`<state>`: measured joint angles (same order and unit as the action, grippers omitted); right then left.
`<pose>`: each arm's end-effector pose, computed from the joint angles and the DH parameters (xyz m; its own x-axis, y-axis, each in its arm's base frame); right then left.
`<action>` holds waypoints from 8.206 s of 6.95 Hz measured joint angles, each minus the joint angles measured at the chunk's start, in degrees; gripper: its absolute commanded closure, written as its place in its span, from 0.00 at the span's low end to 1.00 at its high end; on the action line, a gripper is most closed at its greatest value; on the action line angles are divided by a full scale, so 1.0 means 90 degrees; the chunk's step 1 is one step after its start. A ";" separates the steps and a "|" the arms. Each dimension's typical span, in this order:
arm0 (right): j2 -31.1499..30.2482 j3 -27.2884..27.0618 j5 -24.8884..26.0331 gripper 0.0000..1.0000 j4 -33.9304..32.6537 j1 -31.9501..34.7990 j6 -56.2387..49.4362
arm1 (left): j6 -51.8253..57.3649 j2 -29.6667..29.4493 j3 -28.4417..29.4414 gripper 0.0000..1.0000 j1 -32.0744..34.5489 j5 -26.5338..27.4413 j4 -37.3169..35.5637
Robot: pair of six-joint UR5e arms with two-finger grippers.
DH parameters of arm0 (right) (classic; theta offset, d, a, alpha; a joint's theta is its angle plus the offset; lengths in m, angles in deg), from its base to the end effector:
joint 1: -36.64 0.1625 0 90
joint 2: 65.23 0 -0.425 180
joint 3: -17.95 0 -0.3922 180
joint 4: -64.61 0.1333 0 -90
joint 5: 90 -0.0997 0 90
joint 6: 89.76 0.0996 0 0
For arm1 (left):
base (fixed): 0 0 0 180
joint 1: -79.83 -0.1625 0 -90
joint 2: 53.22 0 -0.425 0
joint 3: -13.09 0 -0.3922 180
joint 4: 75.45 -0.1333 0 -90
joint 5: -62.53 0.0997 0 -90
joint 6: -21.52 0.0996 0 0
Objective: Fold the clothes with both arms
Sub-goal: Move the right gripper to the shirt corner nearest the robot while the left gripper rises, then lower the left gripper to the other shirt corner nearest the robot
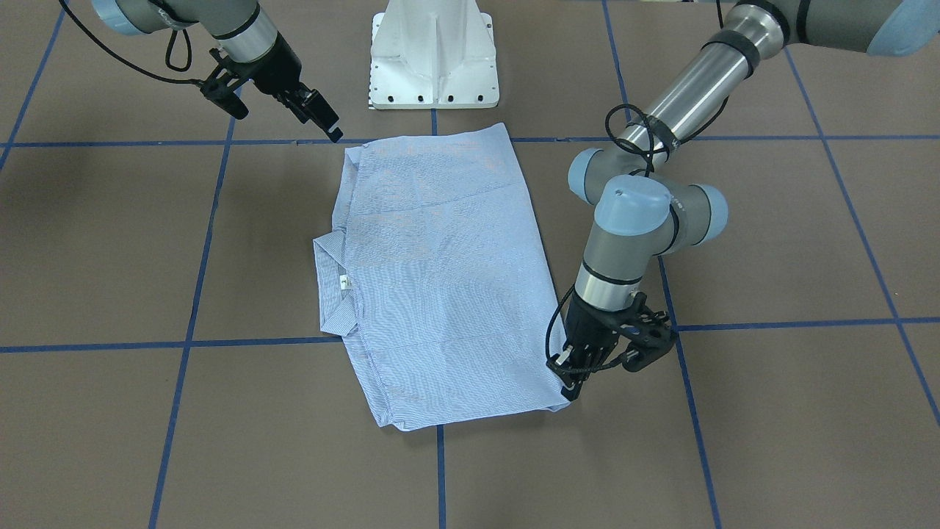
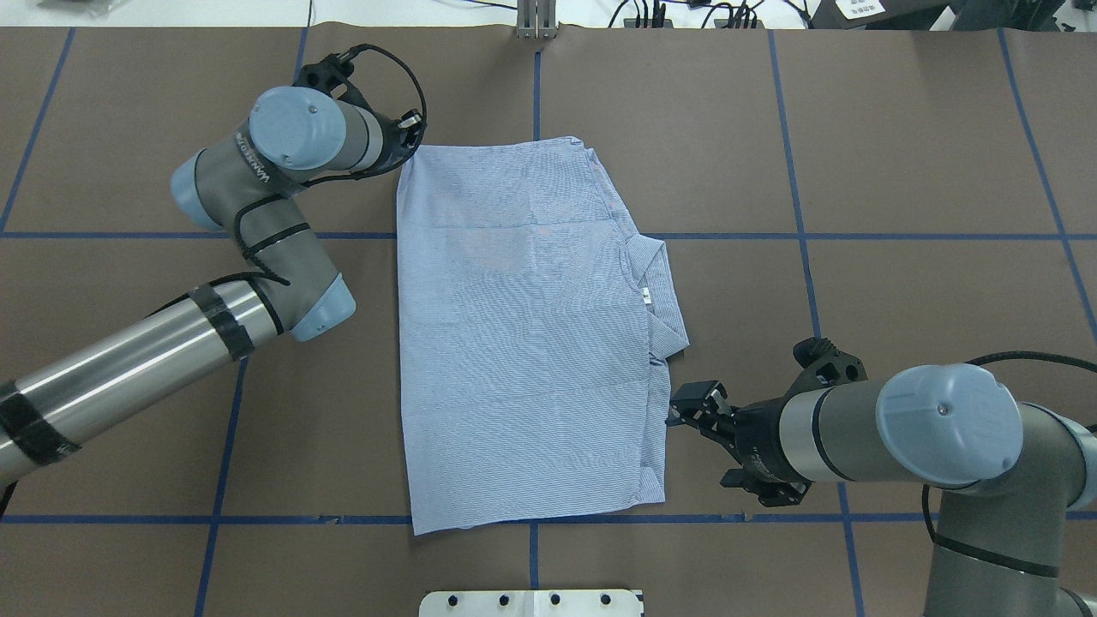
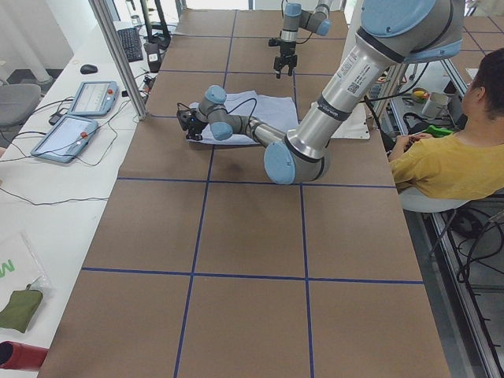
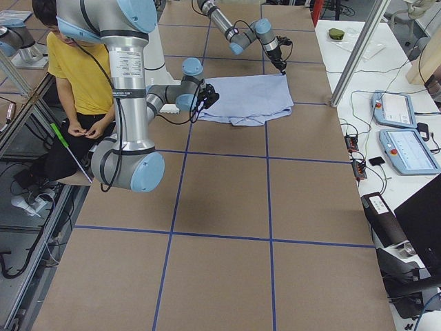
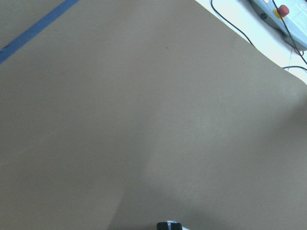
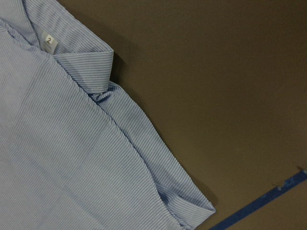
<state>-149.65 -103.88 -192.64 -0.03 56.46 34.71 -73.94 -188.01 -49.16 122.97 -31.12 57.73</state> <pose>-0.4184 -0.2693 0.3030 0.2712 0.6848 0.6764 -0.3655 0.7234 -0.5858 0.5044 -0.6466 0.3120 0.2997 -0.4110 -0.8610 0.6736 0.7302 -0.1141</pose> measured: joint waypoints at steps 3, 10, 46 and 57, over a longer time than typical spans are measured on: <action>0.0305 0.0178 0.0896 0.00 -0.0055 -0.0239 0.0066 | 0.0392 0.0122 -0.0316 0.42 0.0073 -0.0052 0.0110; 0.1323 0.0737 0.3144 0.02 -0.1673 -0.1775 0.2229 | 0.0384 0.1516 -0.2201 0.42 0.0175 -0.0391 0.0010; 0.1462 0.0956 0.3221 0.30 -0.2085 -0.2055 0.2517 | -0.2517 0.3914 -0.5538 0.39 -0.2563 0.0561 -0.0324; 0.1447 0.0901 0.3196 1.00 -0.2109 -0.1992 0.2504 | -0.2970 0.4069 -0.5642 0.39 -0.2983 0.0870 -0.0336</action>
<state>-136.62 -95.77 -163.88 -19.00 38.53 57.24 -100.67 -151.39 -99.93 96.12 -23.28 54.71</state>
